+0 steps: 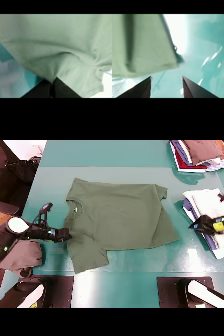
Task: Fold the shirts.
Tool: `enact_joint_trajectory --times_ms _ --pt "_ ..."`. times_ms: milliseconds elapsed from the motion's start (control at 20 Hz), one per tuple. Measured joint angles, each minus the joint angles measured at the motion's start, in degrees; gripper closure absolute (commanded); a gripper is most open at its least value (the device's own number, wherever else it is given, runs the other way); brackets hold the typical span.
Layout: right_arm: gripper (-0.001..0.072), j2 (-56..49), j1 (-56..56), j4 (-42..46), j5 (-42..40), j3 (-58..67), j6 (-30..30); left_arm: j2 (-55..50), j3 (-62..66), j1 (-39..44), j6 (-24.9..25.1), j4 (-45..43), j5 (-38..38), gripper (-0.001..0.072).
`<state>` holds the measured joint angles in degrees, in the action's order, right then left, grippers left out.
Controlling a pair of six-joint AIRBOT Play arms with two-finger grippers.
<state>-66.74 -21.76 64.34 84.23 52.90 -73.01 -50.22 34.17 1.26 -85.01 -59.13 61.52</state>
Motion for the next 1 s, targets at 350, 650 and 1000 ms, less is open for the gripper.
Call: enact_joint_trajectory --times_ms 350,650,1000 --pt "0.028 -7.56 -0.68 -5.46 -5.51 -10.34 3.8 0.0 5.33 0.09 -0.04 -2.34 0.07 0.0676" --pt "0.0439 -9.84 5.92 -7.61 -7.98 -11.56 4.59 0.0 5.9 0.09 -0.09 -2.71 0.2 0.0676" --pt "0.0694 -8.13 11.26 -6.51 -8.2 -11.17 4.76 0.31 7.37 0.09 -0.15 -1.84 1.49 0.0676"
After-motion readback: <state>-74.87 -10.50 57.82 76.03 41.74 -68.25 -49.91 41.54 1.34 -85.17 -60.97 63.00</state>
